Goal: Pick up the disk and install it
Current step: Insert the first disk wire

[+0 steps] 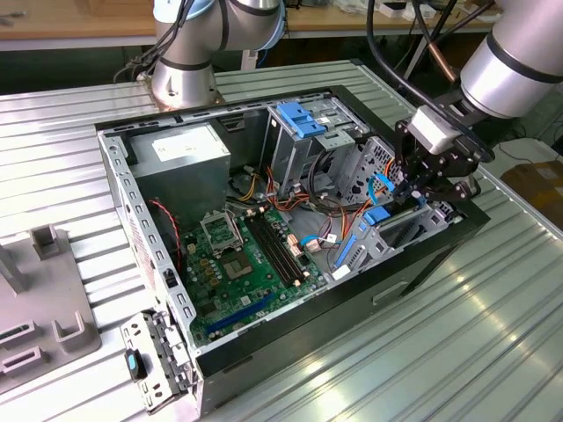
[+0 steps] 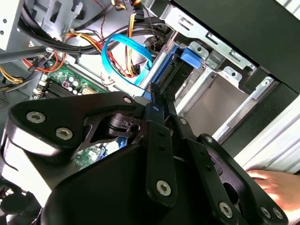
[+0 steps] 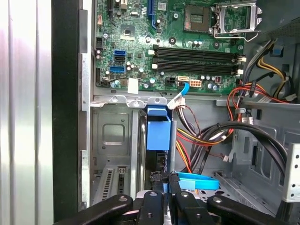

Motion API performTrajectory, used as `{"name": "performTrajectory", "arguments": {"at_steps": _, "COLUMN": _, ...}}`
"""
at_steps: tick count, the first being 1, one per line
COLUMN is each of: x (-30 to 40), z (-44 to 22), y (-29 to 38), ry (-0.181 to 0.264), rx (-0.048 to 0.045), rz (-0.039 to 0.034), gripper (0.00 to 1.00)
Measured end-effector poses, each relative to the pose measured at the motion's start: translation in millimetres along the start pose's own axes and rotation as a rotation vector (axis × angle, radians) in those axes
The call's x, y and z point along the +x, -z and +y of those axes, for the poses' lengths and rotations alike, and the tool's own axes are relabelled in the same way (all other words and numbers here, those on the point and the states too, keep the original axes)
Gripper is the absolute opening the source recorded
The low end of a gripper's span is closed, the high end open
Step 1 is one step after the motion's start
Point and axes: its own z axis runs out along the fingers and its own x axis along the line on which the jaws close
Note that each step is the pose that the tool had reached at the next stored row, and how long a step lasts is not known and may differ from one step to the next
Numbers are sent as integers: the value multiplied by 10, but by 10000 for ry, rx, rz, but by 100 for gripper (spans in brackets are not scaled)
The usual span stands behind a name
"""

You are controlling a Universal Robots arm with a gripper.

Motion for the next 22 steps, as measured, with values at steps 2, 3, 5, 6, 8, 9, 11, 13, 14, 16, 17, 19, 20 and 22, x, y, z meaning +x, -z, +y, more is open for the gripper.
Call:
{"name": "performTrajectory", "arguments": {"at_steps": 2, "x": 2, "z": 0, "y": -1, "ry": 0, "rx": 0, "rz": -2, "gripper": 16}}
{"name": "performTrajectory", "arguments": {"at_steps": 3, "x": 4, "z": 1, "y": -3, "ry": -1, "rx": 0, "rz": -1, "gripper": 16}}
{"name": "performTrajectory", "arguments": {"at_steps": 5, "x": 12, "z": 2, "y": -21, "ry": -1, "rx": -1, "rz": -1, "gripper": 16}}
{"name": "performTrajectory", "arguments": {"at_steps": 6, "x": 15, "z": 3, "y": -25, "ry": -1, "rx": -1, "rz": 0, "gripper": 16}}
{"name": "performTrajectory", "arguments": {"at_steps": 8, "x": 24, "z": 4, "y": -36, "ry": -1, "rx": 0, "rz": -9, "gripper": 16}}
{"name": "performTrajectory", "arguments": {"at_steps": 9, "x": 34, "z": 5, "y": -43, "ry": -1, "rx": 0, "rz": -11, "gripper": 16}}
{"name": "performTrajectory", "arguments": {"at_steps": 11, "x": 48, "z": 7, "y": -52, "ry": -2, "rx": 0, "rz": -13, "gripper": 16}}
{"name": "performTrajectory", "arguments": {"at_steps": 13, "x": 51, "z": 7, "y": -55, "ry": -1, "rx": 0, "rz": -14, "gripper": 16}}
{"name": "performTrajectory", "arguments": {"at_steps": 14, "x": 51, "z": 7, "y": -54, "ry": -3, "rx": 1, "rz": -17, "gripper": 16}}
{"name": "performTrajectory", "arguments": {"at_steps": 16, "x": 51, "z": 7, "y": -49, "ry": -8, "rx": 2, "rz": -24, "gripper": 16}}
{"name": "performTrajectory", "arguments": {"at_steps": 17, "x": 49, "z": 6, "y": -41, "ry": -9, "rx": 4, "rz": -39, "gripper": 16}}
{"name": "performTrajectory", "arguments": {"at_steps": 19, "x": 45, "z": 3, "y": 0, "ry": -15, "rx": 7, "rz": -88, "gripper": 16}}
{"name": "performTrajectory", "arguments": {"at_steps": 20, "x": 45, "z": 3, "y": 0, "ry": -21, "rx": 12, "rz": -165, "gripper": 16}}
{"name": "performTrajectory", "arguments": {"at_steps": 22, "x": 44, "z": 3, "y": 0, "ry": -33, "rx": 17, "rz": -240, "gripper": 16}}
